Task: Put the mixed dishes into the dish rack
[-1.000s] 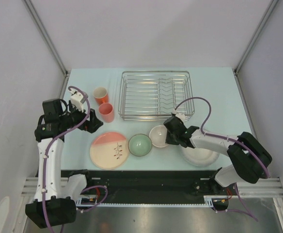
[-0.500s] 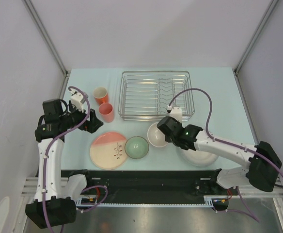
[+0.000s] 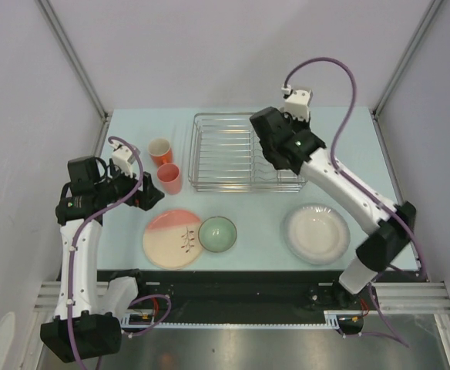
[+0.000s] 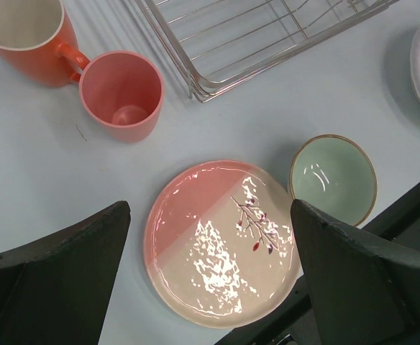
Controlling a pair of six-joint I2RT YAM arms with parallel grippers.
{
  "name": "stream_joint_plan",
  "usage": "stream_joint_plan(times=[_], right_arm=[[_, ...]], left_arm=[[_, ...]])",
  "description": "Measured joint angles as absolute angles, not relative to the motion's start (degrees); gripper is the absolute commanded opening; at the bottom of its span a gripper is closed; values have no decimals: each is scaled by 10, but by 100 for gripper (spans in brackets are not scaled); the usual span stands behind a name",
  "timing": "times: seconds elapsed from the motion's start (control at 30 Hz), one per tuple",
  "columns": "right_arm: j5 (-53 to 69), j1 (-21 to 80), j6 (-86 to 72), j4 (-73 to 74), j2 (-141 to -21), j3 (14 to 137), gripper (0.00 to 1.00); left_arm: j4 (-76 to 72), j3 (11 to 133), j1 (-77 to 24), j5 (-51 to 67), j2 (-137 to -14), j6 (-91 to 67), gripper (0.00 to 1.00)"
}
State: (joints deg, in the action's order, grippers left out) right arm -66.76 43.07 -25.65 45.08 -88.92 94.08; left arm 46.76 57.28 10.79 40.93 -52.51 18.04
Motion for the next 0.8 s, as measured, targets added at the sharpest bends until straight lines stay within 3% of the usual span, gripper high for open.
stream_joint_plan(times=[0.37, 0.8], right_arm=[[-771, 338, -189, 493, -1205, 1136, 0], [-793, 317, -41, 354, -1289, 1166, 0]], left_arm=[[473, 572, 108, 405, -532, 186, 100], [482, 572, 108, 392, -533, 196, 100]])
